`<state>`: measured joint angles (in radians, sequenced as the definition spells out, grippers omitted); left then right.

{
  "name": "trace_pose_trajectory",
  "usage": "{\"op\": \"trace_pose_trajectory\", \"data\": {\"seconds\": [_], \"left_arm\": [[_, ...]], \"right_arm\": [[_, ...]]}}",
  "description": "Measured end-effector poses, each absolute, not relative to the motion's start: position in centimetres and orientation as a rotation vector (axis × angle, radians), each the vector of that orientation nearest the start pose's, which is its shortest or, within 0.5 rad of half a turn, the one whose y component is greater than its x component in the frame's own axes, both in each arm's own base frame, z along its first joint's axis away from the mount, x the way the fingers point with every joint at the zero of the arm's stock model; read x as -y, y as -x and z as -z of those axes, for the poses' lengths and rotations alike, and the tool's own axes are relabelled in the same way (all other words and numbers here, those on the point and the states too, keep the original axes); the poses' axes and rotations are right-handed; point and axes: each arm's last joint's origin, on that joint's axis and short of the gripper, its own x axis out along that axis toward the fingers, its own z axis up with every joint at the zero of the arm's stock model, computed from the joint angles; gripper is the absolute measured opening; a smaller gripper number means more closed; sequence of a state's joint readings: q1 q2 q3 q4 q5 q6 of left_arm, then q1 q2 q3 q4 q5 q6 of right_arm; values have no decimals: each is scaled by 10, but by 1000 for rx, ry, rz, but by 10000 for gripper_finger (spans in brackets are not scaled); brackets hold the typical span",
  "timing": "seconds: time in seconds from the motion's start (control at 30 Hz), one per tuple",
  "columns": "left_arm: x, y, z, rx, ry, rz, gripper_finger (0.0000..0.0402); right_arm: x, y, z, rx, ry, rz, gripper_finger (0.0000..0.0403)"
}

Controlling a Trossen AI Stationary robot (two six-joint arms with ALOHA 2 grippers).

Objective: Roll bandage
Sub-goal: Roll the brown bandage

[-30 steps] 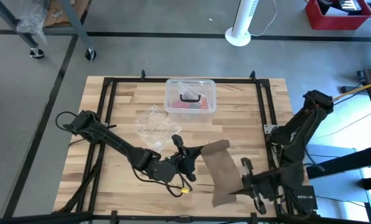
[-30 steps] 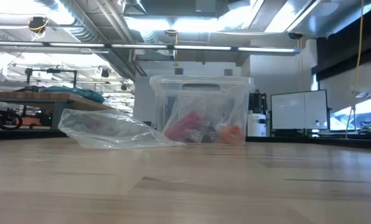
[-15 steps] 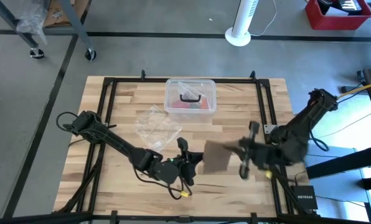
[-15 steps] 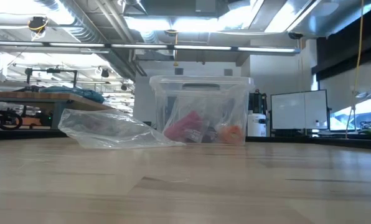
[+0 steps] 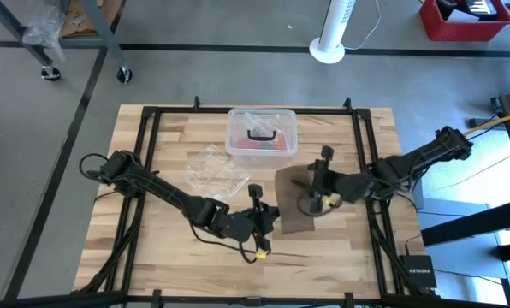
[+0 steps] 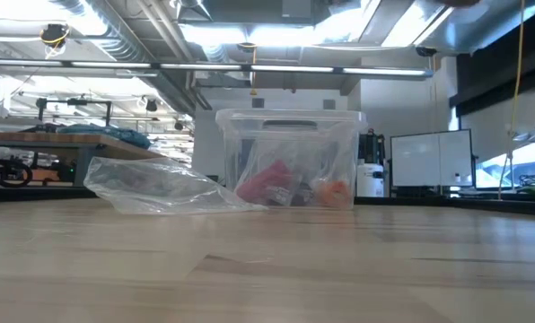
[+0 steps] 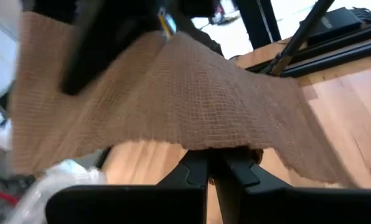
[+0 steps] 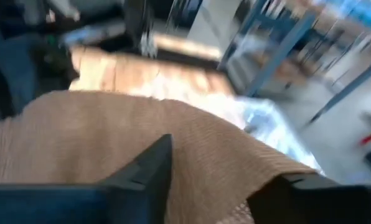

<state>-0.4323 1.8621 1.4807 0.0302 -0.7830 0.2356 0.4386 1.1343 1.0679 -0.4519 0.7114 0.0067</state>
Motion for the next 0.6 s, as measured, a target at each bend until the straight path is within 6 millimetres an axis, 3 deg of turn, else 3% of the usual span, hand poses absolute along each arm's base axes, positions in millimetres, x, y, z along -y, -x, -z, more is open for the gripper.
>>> {"op": "trace_pose_trajectory", "data": {"seconds": [0.27, 0.6], "left_arm": [[142, -404, -284, -367, -249, -302, 1], [140, -404, -282, -386, -249, -308, 1]], "right_arm": [[-68, -226, -329, -567, 223, 191, 271], [-65, -228, -329, -582, 250, 140, 285]]}}
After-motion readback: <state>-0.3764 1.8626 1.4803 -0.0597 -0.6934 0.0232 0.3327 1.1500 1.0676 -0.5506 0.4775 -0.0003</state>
